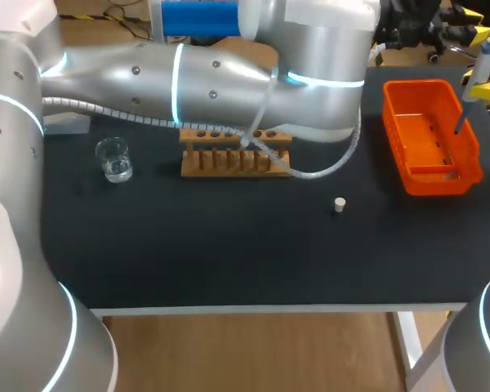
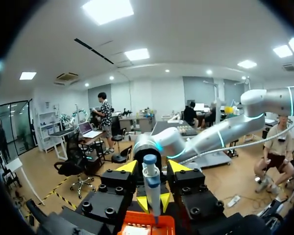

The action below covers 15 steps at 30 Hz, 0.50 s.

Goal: Invert the test tube, pick up the pipette, mount the tip to pipette, aspirate from beaker and dispense into the tube, eject the tip, return the pipette, and cap with the stopper.

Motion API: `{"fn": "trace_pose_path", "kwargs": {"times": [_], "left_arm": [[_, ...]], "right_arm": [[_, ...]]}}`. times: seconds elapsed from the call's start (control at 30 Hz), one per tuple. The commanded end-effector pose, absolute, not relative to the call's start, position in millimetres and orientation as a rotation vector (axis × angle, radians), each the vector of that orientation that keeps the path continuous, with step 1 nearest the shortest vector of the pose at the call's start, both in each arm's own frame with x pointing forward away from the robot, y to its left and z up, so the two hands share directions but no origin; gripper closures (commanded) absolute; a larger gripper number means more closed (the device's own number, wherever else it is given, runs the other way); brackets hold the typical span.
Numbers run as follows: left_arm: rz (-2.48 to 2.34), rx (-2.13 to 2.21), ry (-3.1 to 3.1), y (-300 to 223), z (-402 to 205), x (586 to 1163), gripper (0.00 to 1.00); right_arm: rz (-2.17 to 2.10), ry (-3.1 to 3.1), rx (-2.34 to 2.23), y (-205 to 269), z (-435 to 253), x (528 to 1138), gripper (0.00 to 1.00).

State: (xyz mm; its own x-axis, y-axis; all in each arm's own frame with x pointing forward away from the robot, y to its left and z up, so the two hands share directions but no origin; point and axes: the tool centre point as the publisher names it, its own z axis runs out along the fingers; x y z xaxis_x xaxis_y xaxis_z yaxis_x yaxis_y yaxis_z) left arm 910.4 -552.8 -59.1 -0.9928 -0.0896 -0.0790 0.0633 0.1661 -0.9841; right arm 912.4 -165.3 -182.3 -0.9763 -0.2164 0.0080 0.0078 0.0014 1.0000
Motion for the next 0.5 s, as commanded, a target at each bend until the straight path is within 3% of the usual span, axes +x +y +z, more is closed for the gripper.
{"fn": "trace_pose_path", "kwargs": {"times": [0.03,0.5], "left_arm": [[-1.935,0.018,2.344,-521,-50,905,0.0],[-1.881,0.023,2.318,-422,-56,876,0.0]], "right_arm": [[-2.096,-2.103,0.227,-167,-182,914,1.0],[-2.096,-2.103,0.227,-167,-182,914,1.0]]}}
